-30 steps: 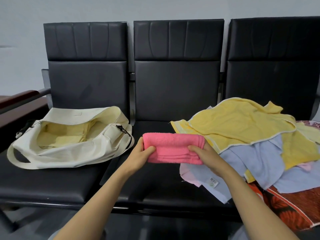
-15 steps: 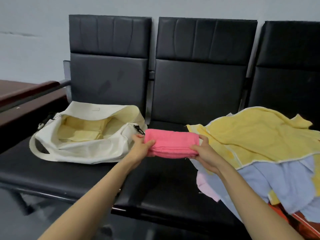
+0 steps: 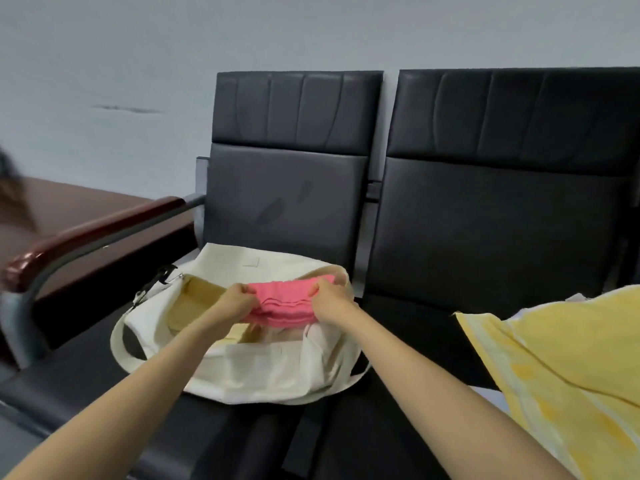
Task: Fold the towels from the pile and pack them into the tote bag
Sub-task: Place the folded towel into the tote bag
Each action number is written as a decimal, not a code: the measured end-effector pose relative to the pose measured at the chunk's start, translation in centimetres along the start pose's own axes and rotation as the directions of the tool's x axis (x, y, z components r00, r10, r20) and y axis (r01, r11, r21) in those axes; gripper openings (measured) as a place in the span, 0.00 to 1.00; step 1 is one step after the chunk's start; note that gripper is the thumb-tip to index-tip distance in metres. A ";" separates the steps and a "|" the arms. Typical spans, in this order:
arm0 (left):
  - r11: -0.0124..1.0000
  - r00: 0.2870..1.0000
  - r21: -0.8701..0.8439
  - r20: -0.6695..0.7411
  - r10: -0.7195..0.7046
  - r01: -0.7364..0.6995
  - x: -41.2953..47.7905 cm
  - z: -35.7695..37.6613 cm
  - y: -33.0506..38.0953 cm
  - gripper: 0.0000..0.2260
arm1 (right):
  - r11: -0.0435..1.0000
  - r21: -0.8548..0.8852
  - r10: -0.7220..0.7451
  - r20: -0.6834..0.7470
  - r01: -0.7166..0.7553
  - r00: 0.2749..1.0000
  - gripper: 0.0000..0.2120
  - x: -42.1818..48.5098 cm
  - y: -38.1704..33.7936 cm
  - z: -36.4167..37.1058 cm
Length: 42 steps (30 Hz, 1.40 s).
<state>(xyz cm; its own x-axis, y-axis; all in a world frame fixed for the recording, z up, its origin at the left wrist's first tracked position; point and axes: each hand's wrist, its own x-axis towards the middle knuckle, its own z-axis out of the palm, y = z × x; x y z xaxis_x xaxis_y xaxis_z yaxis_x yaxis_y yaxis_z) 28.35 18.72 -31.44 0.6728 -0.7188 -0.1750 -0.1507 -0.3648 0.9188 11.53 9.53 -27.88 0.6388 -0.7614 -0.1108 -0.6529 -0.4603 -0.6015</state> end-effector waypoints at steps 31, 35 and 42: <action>0.929 0.993 0.361 -0.047 0.108 -0.083 5.5 6.9 -2.1 0.18 | 0.761 -0.640 -0.022 0.141 0.107 0.990 0.21 4.0 2.9 3.7; 0.902 0.995 0.424 -0.018 0.101 -0.084 5.5 5.4 -2.3 0.17 | 0.692 -0.703 -0.099 0.128 0.161 0.987 0.15 2.0 1.0 2.1; 0.853 0.977 0.516 -0.129 0.172 -0.082 5.6 5.2 -1.5 0.13 | 0.645 -0.673 -0.399 0.107 0.362 0.911 0.18 5.4 4.3 -0.4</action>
<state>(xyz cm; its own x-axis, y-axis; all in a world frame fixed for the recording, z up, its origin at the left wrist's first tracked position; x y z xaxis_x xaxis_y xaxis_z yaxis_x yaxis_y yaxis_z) 28.56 12.18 -35.64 0.7247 -0.6882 0.0326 -0.5571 -0.5575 0.6154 12.01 3.28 -30.74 0.8858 -0.4610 0.0543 -0.4642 -0.8795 0.1048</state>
